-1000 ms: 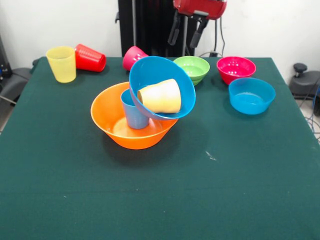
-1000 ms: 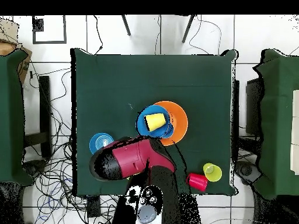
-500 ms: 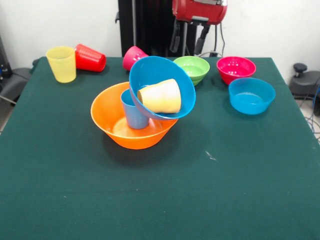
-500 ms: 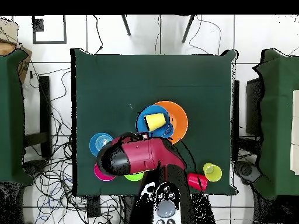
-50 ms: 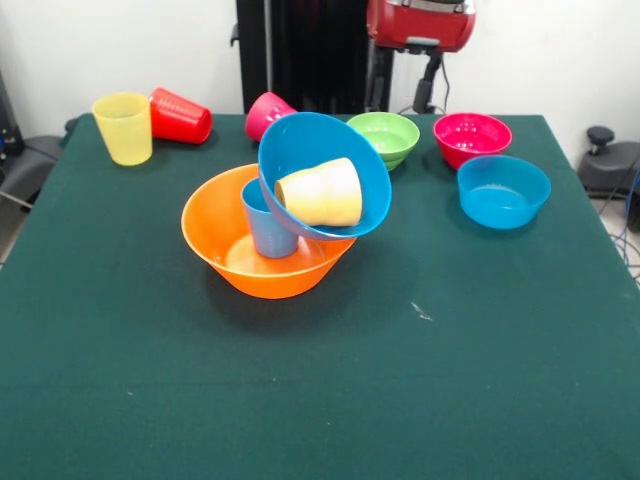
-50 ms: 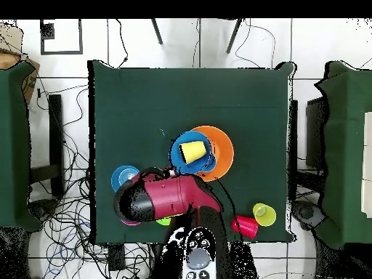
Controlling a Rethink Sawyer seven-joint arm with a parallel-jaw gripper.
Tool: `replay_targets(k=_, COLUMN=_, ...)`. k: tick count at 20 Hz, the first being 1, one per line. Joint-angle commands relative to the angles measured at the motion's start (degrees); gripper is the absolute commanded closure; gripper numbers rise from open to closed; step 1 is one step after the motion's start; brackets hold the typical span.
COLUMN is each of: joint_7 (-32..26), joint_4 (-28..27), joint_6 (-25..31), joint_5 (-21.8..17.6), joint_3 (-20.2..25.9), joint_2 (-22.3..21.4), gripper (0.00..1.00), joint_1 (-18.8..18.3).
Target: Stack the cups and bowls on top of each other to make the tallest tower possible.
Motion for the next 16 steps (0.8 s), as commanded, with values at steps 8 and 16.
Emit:
replay_targets(k=8, joint_7=6.52, joint_4=2.01, joint_6=11.92, joint_5=7.47, joint_3=4.49, joint_2=-3.74, gripper=0.00, joint_1=1.99)
replay_targets(k=16, joint_7=10.59, joint_4=-1.26, joint_6=15.30, joint_5=9.39, joint_3=1.41, joint_2=-2.85, gripper=0.00, joint_1=7.40)
